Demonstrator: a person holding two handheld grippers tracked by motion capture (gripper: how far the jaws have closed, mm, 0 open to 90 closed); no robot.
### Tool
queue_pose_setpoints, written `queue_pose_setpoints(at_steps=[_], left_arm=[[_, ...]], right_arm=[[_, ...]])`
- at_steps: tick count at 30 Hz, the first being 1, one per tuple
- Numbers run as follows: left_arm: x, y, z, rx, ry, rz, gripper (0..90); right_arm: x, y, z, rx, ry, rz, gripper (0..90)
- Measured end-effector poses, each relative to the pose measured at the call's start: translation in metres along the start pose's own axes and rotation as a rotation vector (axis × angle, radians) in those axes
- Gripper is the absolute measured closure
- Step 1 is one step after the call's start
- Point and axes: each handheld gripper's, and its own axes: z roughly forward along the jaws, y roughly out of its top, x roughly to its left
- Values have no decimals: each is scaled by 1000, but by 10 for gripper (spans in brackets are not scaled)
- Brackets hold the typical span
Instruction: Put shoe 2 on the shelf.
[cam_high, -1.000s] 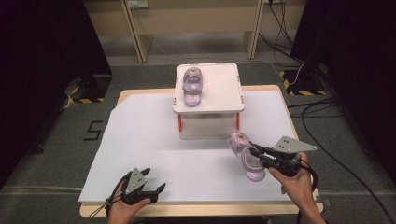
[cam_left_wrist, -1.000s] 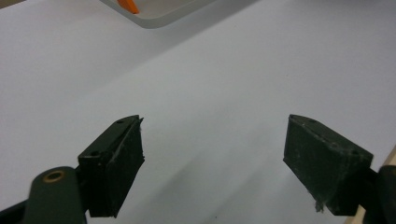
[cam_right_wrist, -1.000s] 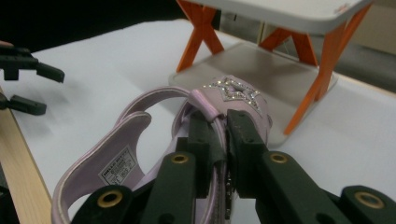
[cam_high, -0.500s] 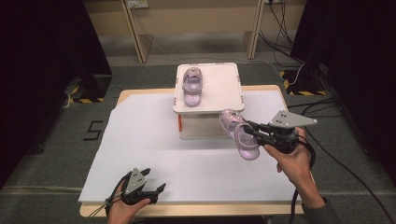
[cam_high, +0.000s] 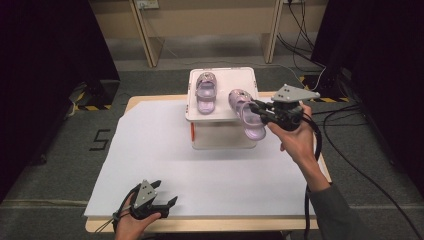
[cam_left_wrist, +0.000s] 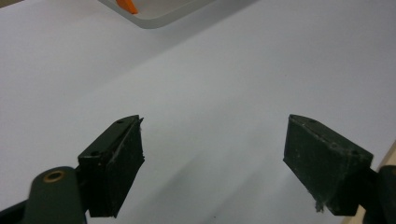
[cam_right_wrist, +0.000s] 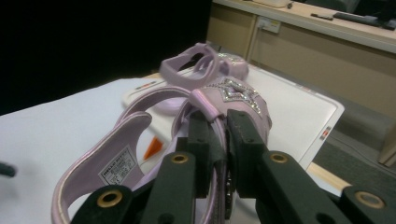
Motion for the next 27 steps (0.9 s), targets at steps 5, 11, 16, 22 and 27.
queue_pose_setpoints(at_steps=[5, 11, 16, 22, 27], left_arm=[[0, 0, 0, 1, 0, -1, 193], [0, 0, 0, 2, -4, 4, 193], [-1, 0, 0, 2, -7, 8, 193], [-2, 0, 0, -2, -15, 6, 193], [-2, 0, 0, 2, -17, 8, 193]], right_arm=[[-9, 14, 27, 10, -44, -17, 811], [-15, 20, 58, 44, -78, -20, 811], [-22, 23, 83, 69, -107, -9, 811], [-26, 27, 108, 98, -140, -11, 811], [-29, 26, 123, 113, -168, -7, 811]])
